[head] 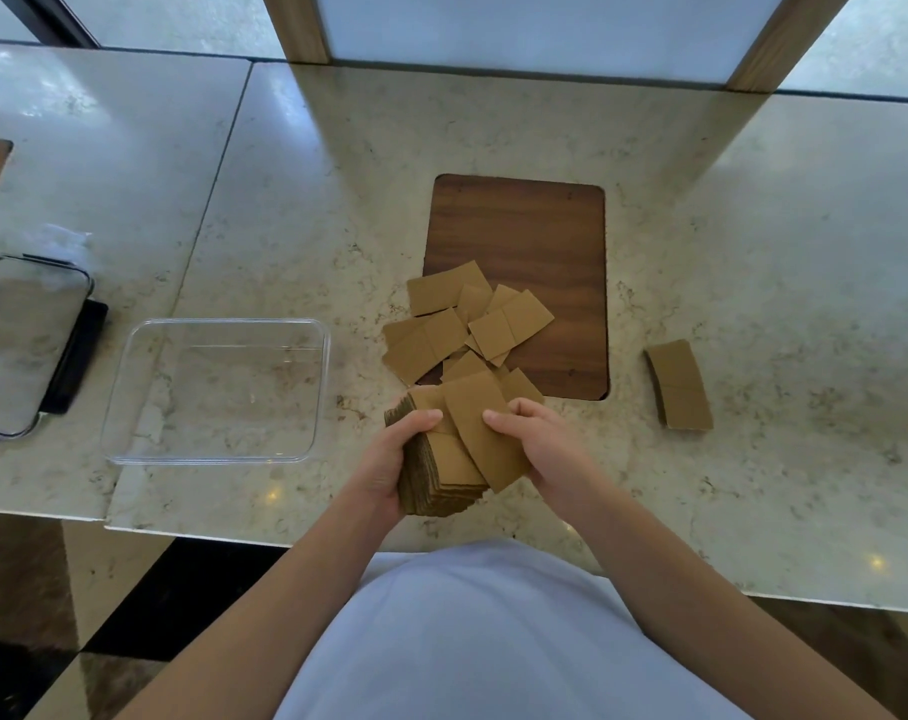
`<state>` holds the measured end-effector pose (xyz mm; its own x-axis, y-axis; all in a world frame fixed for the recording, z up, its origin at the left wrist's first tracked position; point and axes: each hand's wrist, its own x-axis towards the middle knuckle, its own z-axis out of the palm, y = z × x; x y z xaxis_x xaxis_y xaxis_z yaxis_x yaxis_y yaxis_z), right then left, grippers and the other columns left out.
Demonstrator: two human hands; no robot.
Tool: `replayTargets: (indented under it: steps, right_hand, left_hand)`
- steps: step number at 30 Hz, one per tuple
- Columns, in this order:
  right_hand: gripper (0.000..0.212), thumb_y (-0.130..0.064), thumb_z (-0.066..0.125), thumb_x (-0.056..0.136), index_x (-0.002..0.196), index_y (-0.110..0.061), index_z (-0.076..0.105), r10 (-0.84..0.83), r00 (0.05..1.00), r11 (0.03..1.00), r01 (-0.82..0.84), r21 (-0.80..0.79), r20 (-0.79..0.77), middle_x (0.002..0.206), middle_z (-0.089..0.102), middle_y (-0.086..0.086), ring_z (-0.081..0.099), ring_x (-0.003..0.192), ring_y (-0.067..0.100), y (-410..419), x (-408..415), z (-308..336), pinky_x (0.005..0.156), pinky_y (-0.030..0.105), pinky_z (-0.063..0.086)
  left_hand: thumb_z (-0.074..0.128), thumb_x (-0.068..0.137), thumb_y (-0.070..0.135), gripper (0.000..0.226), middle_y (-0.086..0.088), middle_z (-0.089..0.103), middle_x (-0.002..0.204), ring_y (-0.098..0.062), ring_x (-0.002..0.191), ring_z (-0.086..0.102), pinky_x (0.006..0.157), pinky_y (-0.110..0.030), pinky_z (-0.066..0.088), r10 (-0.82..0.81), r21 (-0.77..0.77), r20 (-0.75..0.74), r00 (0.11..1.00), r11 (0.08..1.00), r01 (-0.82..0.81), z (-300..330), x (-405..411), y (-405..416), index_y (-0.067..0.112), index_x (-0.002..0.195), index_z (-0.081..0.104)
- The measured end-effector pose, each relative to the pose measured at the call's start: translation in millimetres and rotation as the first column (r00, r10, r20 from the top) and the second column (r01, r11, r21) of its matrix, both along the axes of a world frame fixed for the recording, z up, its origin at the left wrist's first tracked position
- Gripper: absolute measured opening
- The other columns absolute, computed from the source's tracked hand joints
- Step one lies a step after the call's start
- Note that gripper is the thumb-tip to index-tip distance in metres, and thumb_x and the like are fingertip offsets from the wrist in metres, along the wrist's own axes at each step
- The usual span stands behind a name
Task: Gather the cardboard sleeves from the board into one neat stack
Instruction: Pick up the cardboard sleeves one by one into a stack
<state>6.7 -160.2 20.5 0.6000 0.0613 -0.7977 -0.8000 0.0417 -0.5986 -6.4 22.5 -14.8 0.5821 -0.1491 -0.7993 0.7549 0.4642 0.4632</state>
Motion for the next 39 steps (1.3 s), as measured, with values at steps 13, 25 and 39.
replayTargets:
  steps: [13, 25, 39]
  right_hand:
    - [0.016, -0.011, 0.055, 0.1, 0.103, 0.003, 0.064, -0.334, 0.922, 0.86, 0.384, 0.337, -0.197, 0.096, 0.078, 0.022, 0.079, 0.081, 0.027, -8.5, 3.5, 21.6, 0.041, 0.022, 0.055]
    - [0.03, -0.025, 0.062, 0.098, 0.074, -0.01, 0.072, -0.286, 0.869, 0.796, 0.45, 0.406, -0.403, 0.055, 0.065, -0.003, 0.06, 0.039, 0.005, 12.8, -2.2, 38.7, 0.03, 0.017, 0.044]
    - [0.061, -0.074, 0.068, 0.076, 0.057, -0.017, 0.068, 0.427, 0.904, 0.888, -0.418, 0.192, -0.005, 0.05, 0.053, -0.001, 0.045, 0.041, 0.012, -33.3, -31.8, 56.5, 0.043, 0.022, 0.042]
  left_hand:
    - [0.081, 0.073, 0.021, 0.062, -0.028, 0.073, 0.115, -0.039, 0.088, 0.076, 0.065, -0.048, 0.062, 0.016, 0.031, 0.076, 0.997, 0.999, -0.018, 10.0, -1.8, -5.0, 0.009, 0.131, 0.063]
    - [0.089, 0.074, 0.018, 0.051, 0.0, 0.069, 0.092, -0.018, 0.08, 0.069, 0.076, -0.035, 0.061, -0.241, 0.421, 0.6, 0.763, 0.906, -0.045, 34.1, 17.3, -25.9, 0.026, 0.118, 0.063]
    - [0.067, 0.075, 0.019, 0.038, -0.006, 0.08, 0.099, -0.028, 0.081, 0.077, 0.06, -0.047, 0.061, 0.101, -0.083, 0.231, 0.968, 0.993, -0.084, 29.3, 15.6, -15.7, 0.035, 0.109, 0.069]
